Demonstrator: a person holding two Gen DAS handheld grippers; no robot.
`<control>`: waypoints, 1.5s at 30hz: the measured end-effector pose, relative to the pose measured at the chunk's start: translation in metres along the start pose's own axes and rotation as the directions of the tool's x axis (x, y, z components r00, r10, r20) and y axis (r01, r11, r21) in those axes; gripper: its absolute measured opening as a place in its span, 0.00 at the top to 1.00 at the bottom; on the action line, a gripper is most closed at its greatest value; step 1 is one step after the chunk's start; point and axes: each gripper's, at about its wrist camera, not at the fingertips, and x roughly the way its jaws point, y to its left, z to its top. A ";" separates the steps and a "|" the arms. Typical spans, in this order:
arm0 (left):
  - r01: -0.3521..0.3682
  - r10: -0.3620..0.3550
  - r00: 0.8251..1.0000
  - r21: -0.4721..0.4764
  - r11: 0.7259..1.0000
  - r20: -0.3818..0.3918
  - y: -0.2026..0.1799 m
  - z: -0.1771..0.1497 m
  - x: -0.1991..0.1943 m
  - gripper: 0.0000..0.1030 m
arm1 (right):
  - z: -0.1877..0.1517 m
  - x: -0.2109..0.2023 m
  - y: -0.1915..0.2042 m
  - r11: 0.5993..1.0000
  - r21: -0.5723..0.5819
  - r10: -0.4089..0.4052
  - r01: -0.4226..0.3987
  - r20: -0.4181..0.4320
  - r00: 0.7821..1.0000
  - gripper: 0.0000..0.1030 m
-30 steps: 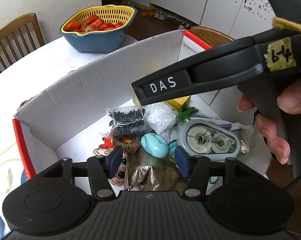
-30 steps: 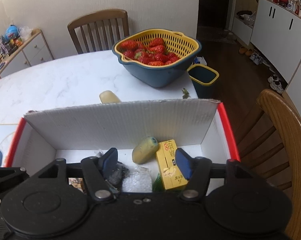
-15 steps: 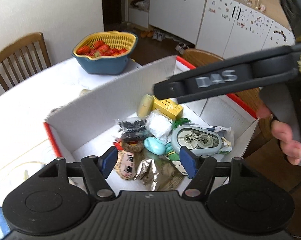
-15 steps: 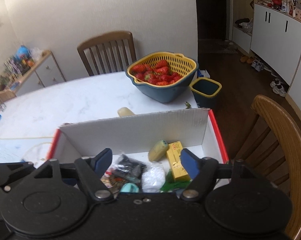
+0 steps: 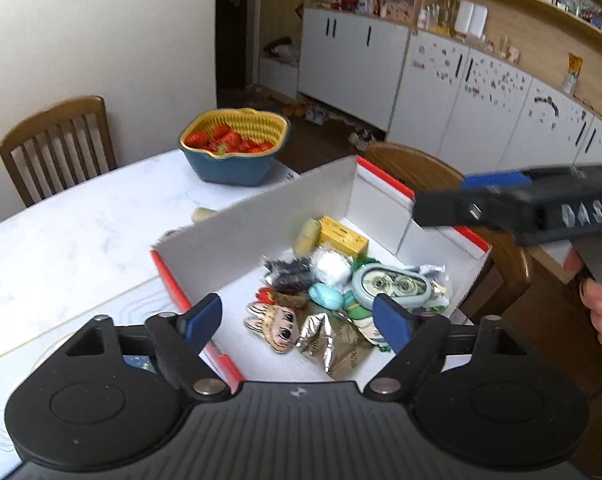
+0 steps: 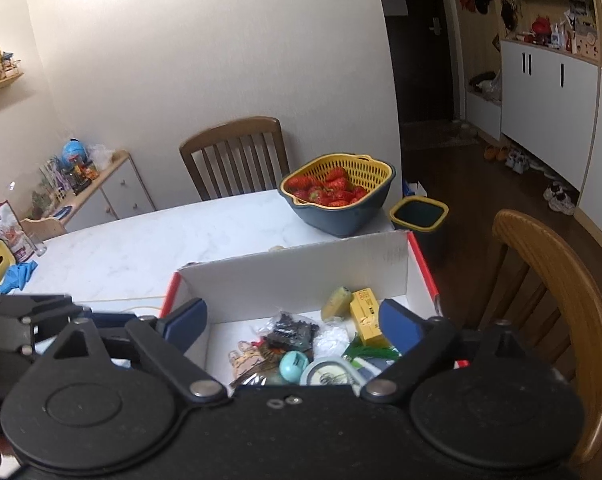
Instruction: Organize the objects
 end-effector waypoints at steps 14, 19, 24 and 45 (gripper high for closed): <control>-0.017 0.021 0.994 -0.037 0.999 0.106 0.014 -0.012 -0.051 0.00 | -0.033 -0.044 0.041 0.999 -0.034 -0.009 0.012 0.092 0.996 0.01; -0.010 0.017 0.992 -0.049 0.999 0.127 0.017 -0.019 -0.068 0.00 | -0.044 -0.061 0.051 0.999 -0.023 -0.030 0.033 0.120 0.992 0.01; 0.015 -0.006 0.992 -0.069 0.997 0.122 0.021 -0.027 -0.077 0.00 | -0.053 -0.072 0.062 0.998 -0.030 -0.053 0.058 0.135 0.989 0.01; 0.029 -0.024 0.992 -0.038 0.999 0.124 0.015 -0.047 -0.090 0.00 | -0.079 -0.084 0.083 0.995 0.013 -0.096 0.095 0.130 0.987 0.01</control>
